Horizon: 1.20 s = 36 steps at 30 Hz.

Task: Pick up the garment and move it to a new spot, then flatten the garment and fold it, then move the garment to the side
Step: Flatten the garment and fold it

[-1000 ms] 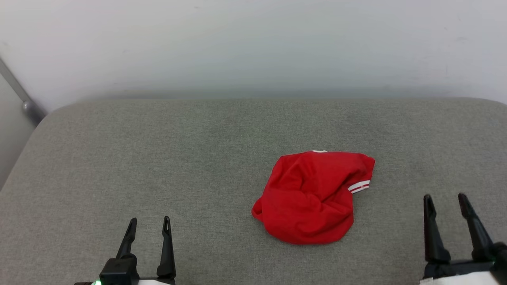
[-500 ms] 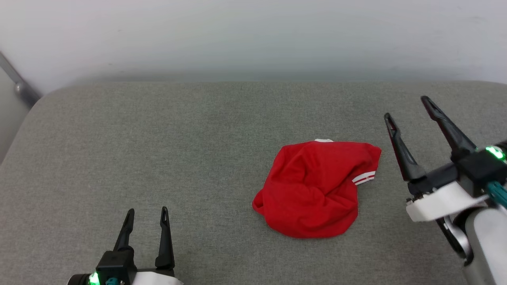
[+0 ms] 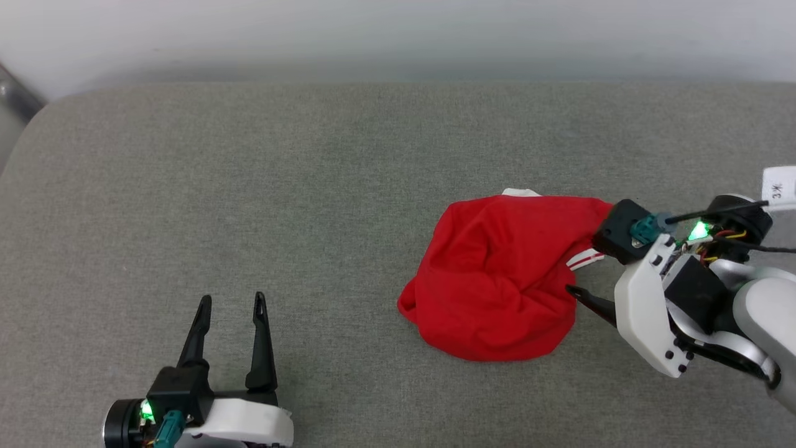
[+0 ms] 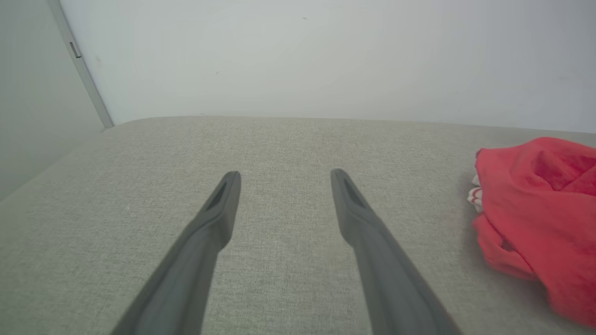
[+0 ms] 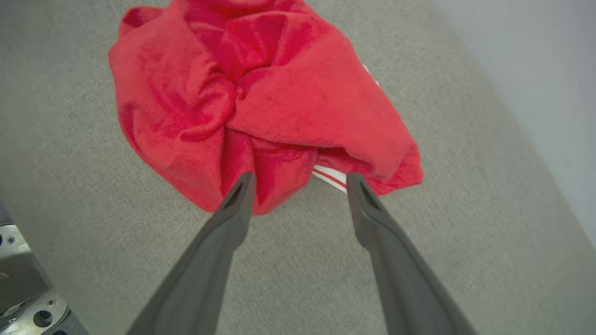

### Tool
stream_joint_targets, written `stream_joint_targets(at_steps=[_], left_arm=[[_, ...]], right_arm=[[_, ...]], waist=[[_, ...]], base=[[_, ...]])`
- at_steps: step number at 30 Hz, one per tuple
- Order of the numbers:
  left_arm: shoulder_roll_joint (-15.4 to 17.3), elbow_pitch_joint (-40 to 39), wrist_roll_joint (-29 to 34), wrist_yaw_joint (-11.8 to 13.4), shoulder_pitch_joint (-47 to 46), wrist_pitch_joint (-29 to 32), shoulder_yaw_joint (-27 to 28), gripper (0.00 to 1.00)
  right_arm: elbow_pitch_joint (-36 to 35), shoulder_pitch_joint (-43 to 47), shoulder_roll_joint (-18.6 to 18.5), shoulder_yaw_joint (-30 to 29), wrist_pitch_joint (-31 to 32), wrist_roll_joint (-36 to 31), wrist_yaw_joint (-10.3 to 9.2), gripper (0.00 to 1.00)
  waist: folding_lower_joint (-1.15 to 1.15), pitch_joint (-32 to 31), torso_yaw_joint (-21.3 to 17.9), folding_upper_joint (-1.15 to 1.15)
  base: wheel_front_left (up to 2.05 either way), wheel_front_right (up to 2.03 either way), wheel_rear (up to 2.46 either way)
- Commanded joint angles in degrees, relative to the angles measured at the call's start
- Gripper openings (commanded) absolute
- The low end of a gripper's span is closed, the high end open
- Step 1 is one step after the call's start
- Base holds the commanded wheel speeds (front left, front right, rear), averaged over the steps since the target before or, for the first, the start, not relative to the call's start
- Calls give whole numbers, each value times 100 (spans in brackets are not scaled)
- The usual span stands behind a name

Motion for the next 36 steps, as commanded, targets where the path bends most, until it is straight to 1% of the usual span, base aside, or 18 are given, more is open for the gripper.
stream_joint_targets(at_steps=[1,4,10,11,14,18,19,20,23,27,29,32,36], left_arm=[[-5,-25,-44,31,-126,-15,-18,100],[-6,-30,-96,47,-244,-15,-95,100],[-6,-15,-179,106,-470,-15,-214,100],[-6,-15,-179,106,-470,-15,-214,100],[-5,-2,-213,132,-581,-15,-268,100],[-6,14,-235,146,-604,-15,-280,100],[-5,23,-227,157,-595,-15,-271,100],[-5,34,-221,169,-573,-15,-252,100],[-5,78,-202,178,-451,-15,-177,100],[-5,117,-191,155,-327,-15,-129,100],[-4,127,-184,147,-253,-15,-120,100],[-4,127,-179,166,-126,-15,-87,100],[-5,96,-168,151,-5,-15,-64,100]], right_arm=[[10,-286,-75,238,280,238,-4,100],[197,-653,-69,670,643,532,-4,100],[668,-1150,134,1529,872,835,-5,100],[668,-1150,134,1529,872,835,-5,100],[983,-1242,277,1954,931,985,-5,100],[1067,-1156,359,2135,909,999,-7,100],[1077,-1133,373,2166,887,980,-6,13],[1081,-1112,385,2181,865,962,-6,0],[1055,-1162,304,2156,604,914,-7,0],[836,-1255,-47,2119,106,948,-6,0],[648,-1239,-334,2115,-121,954,-6,0],[394,-985,-842,1986,-363,1143,-5,0],[261,-349,-1573,1761,-539,1425,-5,0]], waist=[[-1,208,63,0],[-1,423,142,0],[-1,802,348,0],[-1,802,348,0],[-1,951,459,0],[-1,980,501,0],[-1,968,499,0],[-1,941,483,0],[-1,786,387,0],[-1,461,233,0],[-1,291,150,0],[-1,66,14,0],[-1,-68,-102,0]], base=[[0,0,0],[0,0,0],[0,0,0],[0,0,0],[0,0,0],[0,0,0],[0,0,0],[0,0,0],[0,0,0],[0,0,0],[0,0,0],[0,0,0],[0,0,0]])
